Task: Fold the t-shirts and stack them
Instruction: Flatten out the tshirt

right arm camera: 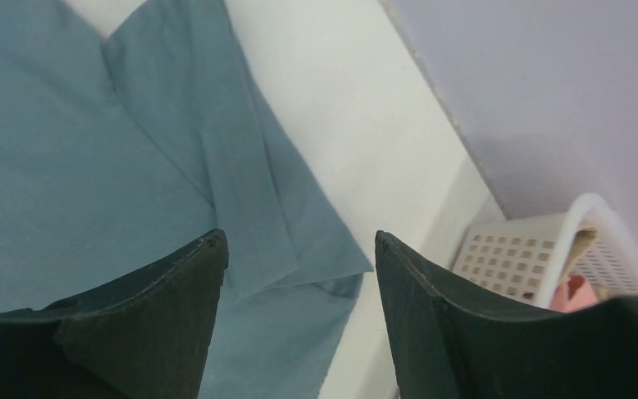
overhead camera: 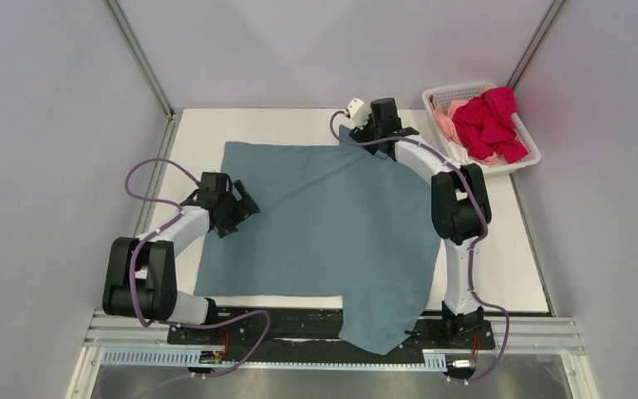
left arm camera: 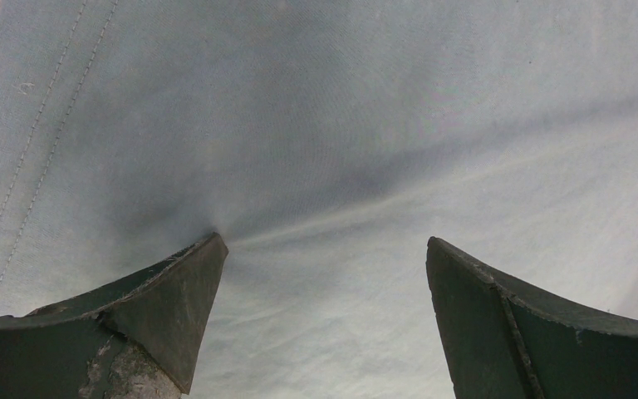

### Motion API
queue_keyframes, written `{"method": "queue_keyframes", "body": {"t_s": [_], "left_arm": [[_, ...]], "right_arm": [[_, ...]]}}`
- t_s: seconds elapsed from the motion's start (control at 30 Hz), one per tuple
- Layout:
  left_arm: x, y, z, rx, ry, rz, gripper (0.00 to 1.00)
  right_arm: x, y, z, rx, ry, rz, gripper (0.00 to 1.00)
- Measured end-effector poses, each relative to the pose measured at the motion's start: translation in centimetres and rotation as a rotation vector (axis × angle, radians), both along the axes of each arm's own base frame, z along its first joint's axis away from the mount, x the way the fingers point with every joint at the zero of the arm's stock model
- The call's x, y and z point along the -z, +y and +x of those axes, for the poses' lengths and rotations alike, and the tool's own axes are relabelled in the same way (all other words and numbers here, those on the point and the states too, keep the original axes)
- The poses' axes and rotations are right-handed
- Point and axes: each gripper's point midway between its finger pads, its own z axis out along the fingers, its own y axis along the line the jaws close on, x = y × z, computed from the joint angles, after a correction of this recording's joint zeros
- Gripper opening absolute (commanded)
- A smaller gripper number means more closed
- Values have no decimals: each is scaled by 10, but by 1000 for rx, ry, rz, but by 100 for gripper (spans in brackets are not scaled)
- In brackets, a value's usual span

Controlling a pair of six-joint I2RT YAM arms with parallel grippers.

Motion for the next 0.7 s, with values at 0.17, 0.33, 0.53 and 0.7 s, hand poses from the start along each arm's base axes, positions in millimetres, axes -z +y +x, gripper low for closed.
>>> {"method": "queue_keyframes", "body": {"t_s": [0.17,0.33,0.53,0.7], "left_arm": [[1,2,-2,-4,8,7,100],[1,2,-3,-5,11,9,100],[1,4,-4,-11,15,22,100],[2,7,-5,-18,17,32,100]], "right_arm": [[37,-9,-10,9,99,-14,59],[84,-20,-14,39,195,-32,52],[88,-25,-6,66,193,-27,22],[91,-25,-2,80,195,-20,9]]}}
